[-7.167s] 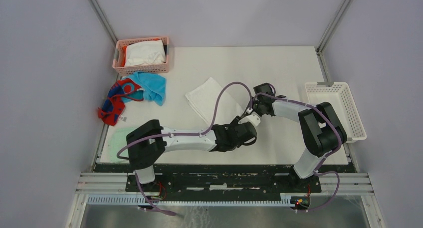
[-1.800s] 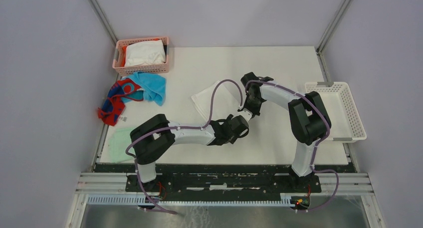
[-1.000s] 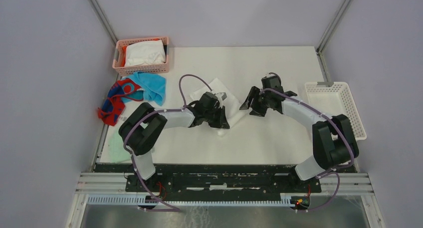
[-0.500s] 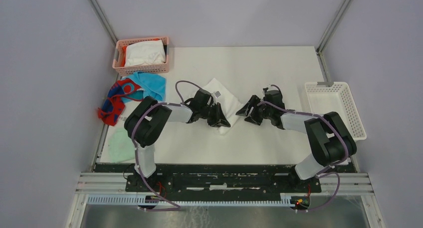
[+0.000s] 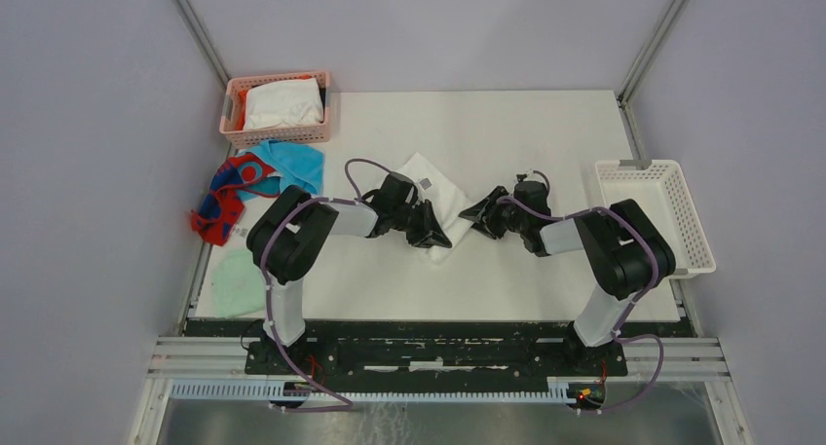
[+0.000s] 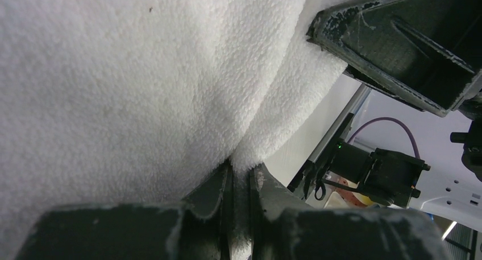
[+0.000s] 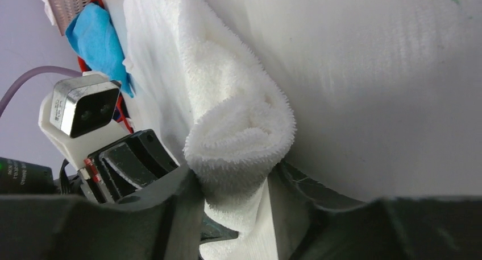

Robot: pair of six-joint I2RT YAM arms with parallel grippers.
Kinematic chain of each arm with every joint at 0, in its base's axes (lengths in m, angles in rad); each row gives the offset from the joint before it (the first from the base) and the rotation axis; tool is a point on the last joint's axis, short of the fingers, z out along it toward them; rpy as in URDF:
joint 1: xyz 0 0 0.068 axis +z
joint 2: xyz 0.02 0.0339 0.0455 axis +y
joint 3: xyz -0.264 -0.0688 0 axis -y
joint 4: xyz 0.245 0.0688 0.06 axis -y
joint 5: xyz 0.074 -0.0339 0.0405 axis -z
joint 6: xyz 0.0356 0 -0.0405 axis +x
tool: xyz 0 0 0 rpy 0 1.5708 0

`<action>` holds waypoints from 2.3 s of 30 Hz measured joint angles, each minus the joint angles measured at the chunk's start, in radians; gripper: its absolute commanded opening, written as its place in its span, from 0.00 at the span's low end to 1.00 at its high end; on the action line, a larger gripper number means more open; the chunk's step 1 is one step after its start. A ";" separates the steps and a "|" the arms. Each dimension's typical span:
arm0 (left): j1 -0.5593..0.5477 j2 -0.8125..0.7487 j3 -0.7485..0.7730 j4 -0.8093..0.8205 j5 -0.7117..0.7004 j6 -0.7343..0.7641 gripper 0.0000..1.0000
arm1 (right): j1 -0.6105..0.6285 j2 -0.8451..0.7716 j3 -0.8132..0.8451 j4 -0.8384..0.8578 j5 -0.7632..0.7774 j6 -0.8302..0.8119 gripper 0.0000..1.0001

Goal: Roll the towels
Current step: Roll the towel at the center of the board.

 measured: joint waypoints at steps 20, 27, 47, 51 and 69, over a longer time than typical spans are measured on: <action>-0.121 -0.232 -0.011 -0.258 -0.356 0.111 0.55 | 0.048 -0.019 0.378 -0.799 0.209 -0.131 0.02; -0.393 -0.350 0.026 -0.354 -0.801 0.259 0.61 | 0.059 -0.021 0.454 -0.999 0.258 -0.157 0.01; -0.677 -0.010 0.212 -0.331 -1.384 0.674 0.63 | 0.067 0.005 0.464 -1.052 0.251 -0.159 0.01; -0.675 0.023 0.216 -0.310 -1.402 0.715 0.55 | 0.067 0.005 0.466 -1.054 0.247 -0.159 0.01; -0.396 -0.107 0.137 -0.282 -0.867 0.510 0.14 | 0.067 -0.017 0.443 -0.876 0.149 -0.245 0.53</action>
